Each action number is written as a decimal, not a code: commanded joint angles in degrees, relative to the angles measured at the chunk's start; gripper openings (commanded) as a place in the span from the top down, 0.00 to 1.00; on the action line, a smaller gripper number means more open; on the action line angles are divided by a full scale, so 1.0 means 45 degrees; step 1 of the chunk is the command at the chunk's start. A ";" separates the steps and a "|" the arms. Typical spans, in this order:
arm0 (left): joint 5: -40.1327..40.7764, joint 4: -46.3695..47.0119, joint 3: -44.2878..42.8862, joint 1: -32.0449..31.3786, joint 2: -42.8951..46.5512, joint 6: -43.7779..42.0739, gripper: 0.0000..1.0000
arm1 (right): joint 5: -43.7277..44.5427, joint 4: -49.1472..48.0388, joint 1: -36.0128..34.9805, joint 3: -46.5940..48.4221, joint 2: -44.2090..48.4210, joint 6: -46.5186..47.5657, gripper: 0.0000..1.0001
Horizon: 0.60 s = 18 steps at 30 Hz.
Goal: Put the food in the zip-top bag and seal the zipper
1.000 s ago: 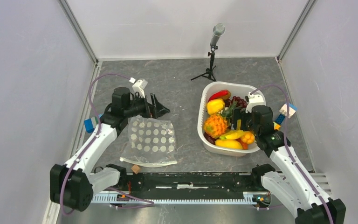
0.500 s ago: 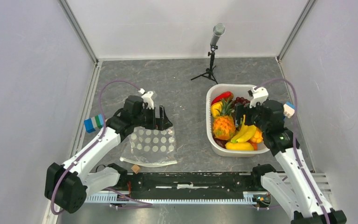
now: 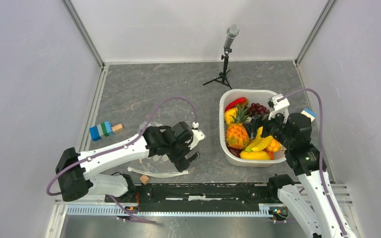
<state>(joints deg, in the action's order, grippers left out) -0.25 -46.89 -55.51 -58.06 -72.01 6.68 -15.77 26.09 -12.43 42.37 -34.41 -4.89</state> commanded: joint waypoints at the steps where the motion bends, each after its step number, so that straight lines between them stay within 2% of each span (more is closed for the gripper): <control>1: -0.0439 -0.0787 -0.0192 -0.0521 0.0284 -0.2835 0.00 | -0.0344 -0.0103 -0.0023 -0.0264 0.0300 -0.0416 0.02; 4: -0.1113 -0.0666 -0.0243 -0.0658 0.0435 -0.3680 0.00 | -0.0041 -0.0008 -0.0022 -0.0313 0.0395 -0.0444 0.02; 9: -0.0064 -0.0313 0.0566 -0.1677 0.0123 -0.5992 0.00 | 0.0711 0.0055 -0.0028 -0.0467 0.0552 -0.0552 0.02; 15: 0.0000 -0.0106 0.1316 -0.1962 -0.0209 -0.6308 0.00 | 0.1196 -0.0004 -0.0032 -0.0815 0.0810 -0.0742 0.02; 18: 0.1259 0.0143 0.2000 -0.2019 -0.0475 -0.6634 0.00 | 0.1244 -0.0107 -0.0031 -0.0969 0.0833 -0.0790 0.02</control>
<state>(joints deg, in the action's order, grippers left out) -0.08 -48.14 -49.34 -66.46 -72.82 -18.17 -11.84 27.09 -12.43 38.87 -31.18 -7.33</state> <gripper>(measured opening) 0.994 0.982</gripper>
